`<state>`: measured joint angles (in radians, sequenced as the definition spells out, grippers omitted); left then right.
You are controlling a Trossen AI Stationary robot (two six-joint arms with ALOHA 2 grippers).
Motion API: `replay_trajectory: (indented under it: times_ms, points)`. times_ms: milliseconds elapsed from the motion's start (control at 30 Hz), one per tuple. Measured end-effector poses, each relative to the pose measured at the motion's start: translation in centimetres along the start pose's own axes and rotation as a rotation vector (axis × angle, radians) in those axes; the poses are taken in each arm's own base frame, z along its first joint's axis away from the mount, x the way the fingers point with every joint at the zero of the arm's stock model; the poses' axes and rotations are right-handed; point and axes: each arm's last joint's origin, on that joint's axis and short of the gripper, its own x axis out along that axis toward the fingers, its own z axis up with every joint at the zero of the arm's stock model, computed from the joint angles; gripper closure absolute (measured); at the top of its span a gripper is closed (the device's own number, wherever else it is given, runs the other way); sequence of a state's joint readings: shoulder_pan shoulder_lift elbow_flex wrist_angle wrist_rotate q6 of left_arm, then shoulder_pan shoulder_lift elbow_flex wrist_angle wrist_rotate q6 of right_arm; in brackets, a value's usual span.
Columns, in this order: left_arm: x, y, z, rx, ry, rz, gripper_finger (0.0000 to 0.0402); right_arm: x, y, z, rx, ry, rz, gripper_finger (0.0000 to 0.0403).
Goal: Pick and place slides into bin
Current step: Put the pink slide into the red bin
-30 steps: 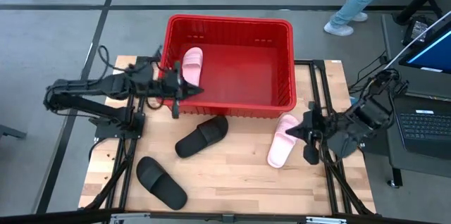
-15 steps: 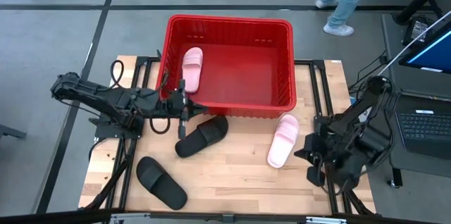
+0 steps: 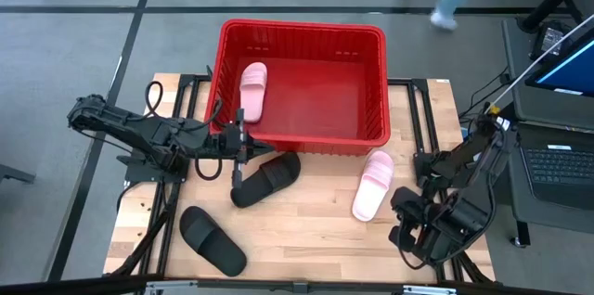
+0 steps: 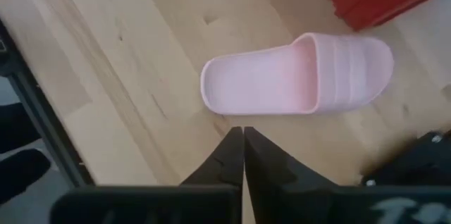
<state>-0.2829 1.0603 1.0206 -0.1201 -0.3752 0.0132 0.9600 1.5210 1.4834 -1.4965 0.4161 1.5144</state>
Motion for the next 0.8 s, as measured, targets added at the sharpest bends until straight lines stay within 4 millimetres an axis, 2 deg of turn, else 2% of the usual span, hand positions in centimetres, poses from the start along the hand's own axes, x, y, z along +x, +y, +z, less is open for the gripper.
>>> replay_trajectory:
  times_ms: [200, 533, 667, 800]
  points:
    - [0.0, 0.0, -0.4, 0.014, 0.035, 0.0, 0.0399, 1.0, 1.0, -0.4, 0.127, 0.0, -0.035, 0.0385]
    - [0.0, 0.0, -0.6, 0.025, 0.062, 0.0, 0.0399, 2.9, 1.1, -1.2, 0.356, -0.031, -0.183, 0.0378]
    - [0.0, 0.0, -0.7, 0.026, 0.067, 0.001, 0.04, 4.4, 0.9, -1.9, 0.415, -0.051, -0.247, 0.0362]
    - [0.0, 0.0, -0.7, 0.026, 0.067, 0.001, 0.0399, 5.1, 0.6, -2.2, 0.477, -0.067, -0.277, 0.0332]
